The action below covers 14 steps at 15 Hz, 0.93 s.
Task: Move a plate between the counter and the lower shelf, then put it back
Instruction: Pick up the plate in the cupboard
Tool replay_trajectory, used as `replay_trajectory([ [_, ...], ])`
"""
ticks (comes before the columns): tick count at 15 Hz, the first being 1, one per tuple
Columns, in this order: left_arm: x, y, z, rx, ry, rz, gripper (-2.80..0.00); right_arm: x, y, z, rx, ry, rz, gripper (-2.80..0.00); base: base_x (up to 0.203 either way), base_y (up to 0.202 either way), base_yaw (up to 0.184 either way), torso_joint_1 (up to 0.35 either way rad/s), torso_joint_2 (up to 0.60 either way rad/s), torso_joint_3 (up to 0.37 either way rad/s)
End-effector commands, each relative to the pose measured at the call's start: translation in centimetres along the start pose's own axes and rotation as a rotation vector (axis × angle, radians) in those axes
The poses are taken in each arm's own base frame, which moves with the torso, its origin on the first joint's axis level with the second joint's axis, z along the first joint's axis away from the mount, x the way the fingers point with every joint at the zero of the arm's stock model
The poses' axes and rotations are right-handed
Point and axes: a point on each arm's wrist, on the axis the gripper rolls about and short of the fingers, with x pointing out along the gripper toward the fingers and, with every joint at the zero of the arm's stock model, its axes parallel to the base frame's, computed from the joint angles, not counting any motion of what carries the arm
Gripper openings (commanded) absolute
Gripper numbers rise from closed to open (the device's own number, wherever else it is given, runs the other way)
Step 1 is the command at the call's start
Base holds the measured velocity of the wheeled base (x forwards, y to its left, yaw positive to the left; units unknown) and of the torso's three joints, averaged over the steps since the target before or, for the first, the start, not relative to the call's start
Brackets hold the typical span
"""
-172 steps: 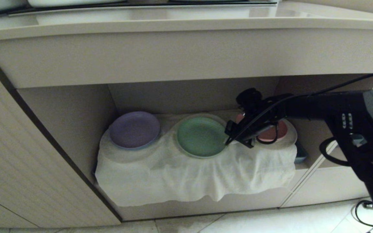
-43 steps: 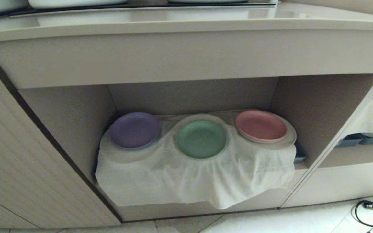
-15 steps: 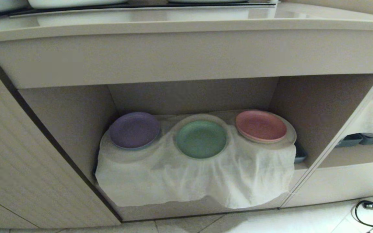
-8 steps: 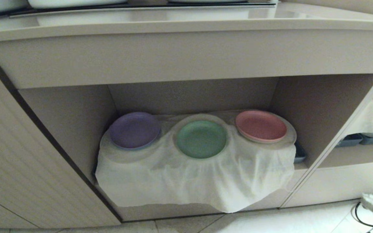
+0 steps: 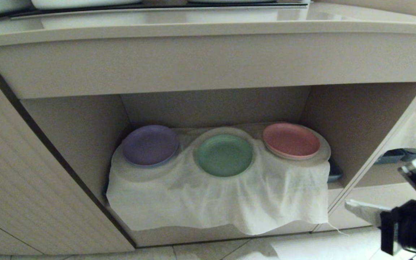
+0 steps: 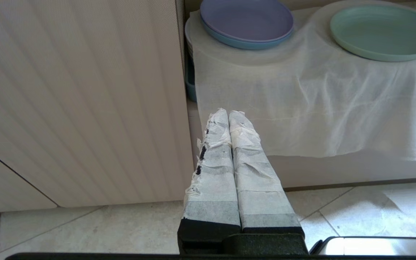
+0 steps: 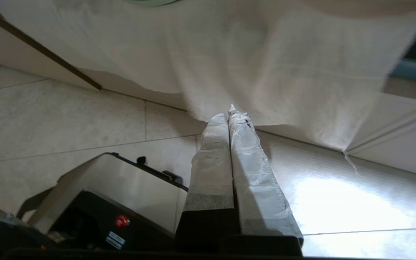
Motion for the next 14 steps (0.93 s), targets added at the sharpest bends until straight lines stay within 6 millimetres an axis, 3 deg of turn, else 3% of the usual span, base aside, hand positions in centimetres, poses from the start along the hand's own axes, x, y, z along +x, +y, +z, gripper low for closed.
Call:
replay_trajectory([
  [1,0.0,0.0,0.0,-0.001,0.0,0.0,-2.8,3.8,-0.5,0.4,0.022,0.102,0.002,-2.8,0.0,0.0,0.0,0.0,0.0,0.0],
  [4,0.0,0.0,0.0,-0.001,0.0,0.0,-2.8,7.6,-0.4,3.3,0.028,0.093,0.063,-2.8,0.0,0.0,0.0,0.0,0.0,0.0],
  [7,0.0,0.0,0.0,-0.001,0.0,0.0,-2.8,10.6,0.3,4.7,0.02,0.119,0.134,-2.8,0.0,0.0,0.0,0.0,0.0,0.0],
  [14,0.0,0.0,0.0,-0.001,0.0,0.0,-2.8,14.4,1.1,5.9,0.035,0.233,0.248,-2.8,0.0,0.0,0.0,0.0,0.0,0.0],
])
